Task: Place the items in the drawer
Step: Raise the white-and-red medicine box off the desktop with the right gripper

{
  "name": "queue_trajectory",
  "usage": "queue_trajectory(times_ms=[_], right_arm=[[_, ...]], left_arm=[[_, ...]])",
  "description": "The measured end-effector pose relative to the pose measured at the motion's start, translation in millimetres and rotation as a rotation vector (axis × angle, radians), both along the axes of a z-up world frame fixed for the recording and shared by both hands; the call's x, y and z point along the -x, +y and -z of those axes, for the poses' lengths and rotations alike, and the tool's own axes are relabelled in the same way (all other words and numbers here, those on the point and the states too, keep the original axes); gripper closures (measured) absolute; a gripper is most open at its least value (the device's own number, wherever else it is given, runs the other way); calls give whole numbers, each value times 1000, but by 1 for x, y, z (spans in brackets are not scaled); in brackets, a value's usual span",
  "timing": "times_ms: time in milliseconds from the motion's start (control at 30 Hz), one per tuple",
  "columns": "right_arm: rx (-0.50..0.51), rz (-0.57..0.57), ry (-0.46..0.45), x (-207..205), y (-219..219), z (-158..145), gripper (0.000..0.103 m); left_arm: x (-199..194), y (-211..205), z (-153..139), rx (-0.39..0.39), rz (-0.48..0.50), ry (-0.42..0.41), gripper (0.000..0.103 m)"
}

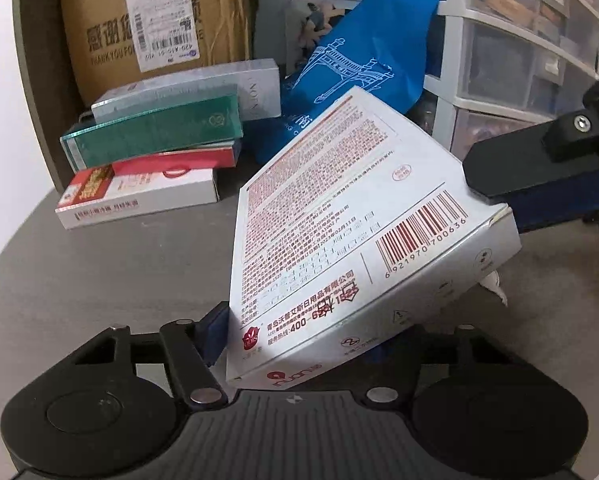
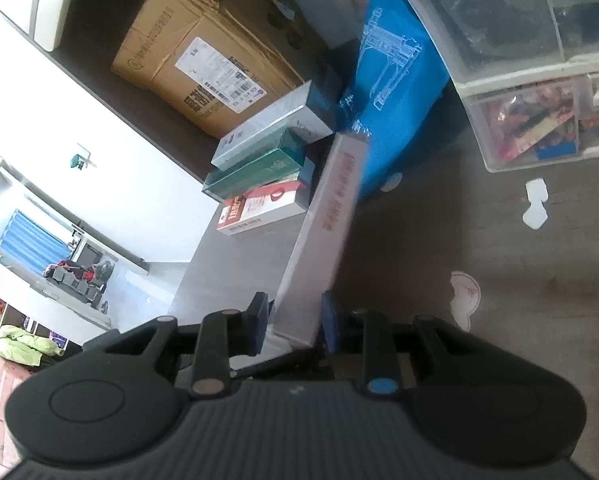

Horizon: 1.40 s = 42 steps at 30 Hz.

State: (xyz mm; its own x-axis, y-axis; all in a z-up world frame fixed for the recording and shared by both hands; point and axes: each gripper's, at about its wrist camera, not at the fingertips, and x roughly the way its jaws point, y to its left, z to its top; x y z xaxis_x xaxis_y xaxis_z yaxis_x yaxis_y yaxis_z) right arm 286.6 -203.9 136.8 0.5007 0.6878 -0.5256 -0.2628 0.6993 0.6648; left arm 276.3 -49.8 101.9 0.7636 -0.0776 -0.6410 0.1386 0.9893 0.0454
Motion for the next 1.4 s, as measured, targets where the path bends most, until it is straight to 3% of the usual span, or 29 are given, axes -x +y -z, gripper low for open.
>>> queue_trajectory(times_ms=[1400], right_arm=[[132,13,58,-33,45,-1,72]], left_arm=[[3,1,-2,-22,27,2,48]])
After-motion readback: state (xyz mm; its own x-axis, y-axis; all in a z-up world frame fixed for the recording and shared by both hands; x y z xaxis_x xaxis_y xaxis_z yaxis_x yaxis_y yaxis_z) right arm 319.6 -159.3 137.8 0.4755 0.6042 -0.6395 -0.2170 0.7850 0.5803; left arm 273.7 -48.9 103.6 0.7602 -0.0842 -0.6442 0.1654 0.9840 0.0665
